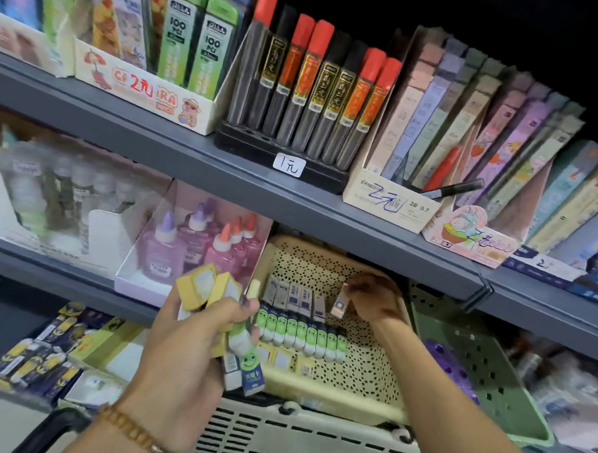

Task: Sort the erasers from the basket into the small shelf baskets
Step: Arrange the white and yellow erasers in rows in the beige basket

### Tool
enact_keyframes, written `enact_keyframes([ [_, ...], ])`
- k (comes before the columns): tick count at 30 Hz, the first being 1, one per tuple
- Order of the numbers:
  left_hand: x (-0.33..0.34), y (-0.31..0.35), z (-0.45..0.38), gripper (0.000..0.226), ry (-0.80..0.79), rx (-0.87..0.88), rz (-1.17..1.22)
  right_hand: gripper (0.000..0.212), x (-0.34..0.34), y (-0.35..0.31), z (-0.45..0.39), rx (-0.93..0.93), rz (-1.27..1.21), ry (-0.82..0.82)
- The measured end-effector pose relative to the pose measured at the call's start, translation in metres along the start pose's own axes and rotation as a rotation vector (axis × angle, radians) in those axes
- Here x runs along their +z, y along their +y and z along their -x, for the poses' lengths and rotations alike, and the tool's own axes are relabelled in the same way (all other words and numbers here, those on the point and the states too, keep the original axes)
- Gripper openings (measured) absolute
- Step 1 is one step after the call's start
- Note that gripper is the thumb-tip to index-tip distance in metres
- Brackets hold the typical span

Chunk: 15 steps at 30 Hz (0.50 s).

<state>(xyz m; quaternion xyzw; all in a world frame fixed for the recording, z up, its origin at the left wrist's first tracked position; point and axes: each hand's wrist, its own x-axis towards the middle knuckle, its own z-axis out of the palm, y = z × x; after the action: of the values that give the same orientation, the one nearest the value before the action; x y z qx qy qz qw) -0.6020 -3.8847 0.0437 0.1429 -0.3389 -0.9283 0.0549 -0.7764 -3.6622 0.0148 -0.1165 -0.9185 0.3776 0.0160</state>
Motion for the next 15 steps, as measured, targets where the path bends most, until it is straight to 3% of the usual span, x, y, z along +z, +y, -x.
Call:
enact_keyframes([
  [4, 0.000, 0.003, 0.002, 0.049, -0.062, -0.020, 0.016, 0.016, 0.006, 0.004, -0.009, 0.039, 0.072, -0.134],
  [8, 0.001, 0.004, 0.004, 0.042, -0.078, -0.007, 0.000, 0.019, 0.008, 0.002, -0.009, -0.014, 0.301, -0.164],
  [12, 0.001, 0.003, 0.004, 0.032, -0.067, 0.000, 0.009, 0.019, 0.014, -0.002, -0.011, 0.130, 0.158, -0.268],
  [15, 0.001, 0.004, 0.004, 0.032, -0.039, 0.008, 0.021, 0.023, 0.008, -0.007, -0.002, 0.075, 0.226, -0.200],
])
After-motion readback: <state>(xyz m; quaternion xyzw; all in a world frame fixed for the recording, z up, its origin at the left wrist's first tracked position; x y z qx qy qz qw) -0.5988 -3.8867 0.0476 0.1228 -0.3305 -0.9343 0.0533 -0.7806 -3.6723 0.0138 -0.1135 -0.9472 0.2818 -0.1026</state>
